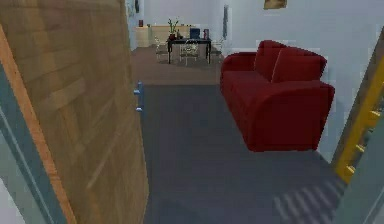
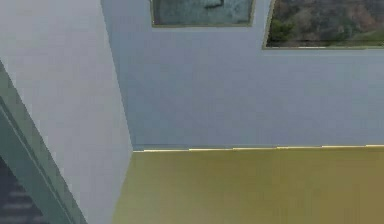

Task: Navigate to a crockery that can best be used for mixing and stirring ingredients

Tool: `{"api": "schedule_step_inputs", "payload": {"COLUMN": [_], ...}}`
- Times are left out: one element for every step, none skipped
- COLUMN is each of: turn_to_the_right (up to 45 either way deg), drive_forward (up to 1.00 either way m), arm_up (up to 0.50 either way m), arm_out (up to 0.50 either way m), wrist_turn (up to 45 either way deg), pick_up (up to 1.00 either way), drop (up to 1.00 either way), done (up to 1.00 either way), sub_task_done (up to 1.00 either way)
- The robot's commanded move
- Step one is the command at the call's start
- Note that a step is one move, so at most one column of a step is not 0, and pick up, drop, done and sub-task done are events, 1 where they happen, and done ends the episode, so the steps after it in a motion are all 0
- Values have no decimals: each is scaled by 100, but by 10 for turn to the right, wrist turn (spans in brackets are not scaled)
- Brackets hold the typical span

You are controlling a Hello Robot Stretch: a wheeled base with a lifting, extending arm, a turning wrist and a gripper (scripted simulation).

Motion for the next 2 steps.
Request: {"api": "schedule_step_inputs", "payload": {"turn_to_the_right": [0, 90], "drive_forward": [100, 0], "arm_up": [0, 0], "arm_out": [0, 0], "wrist_turn": [0, 0], "pick_up": [0, 0], "drop": [0, 0], "done": [0, 0], "sub_task_done": [0, 0]}}
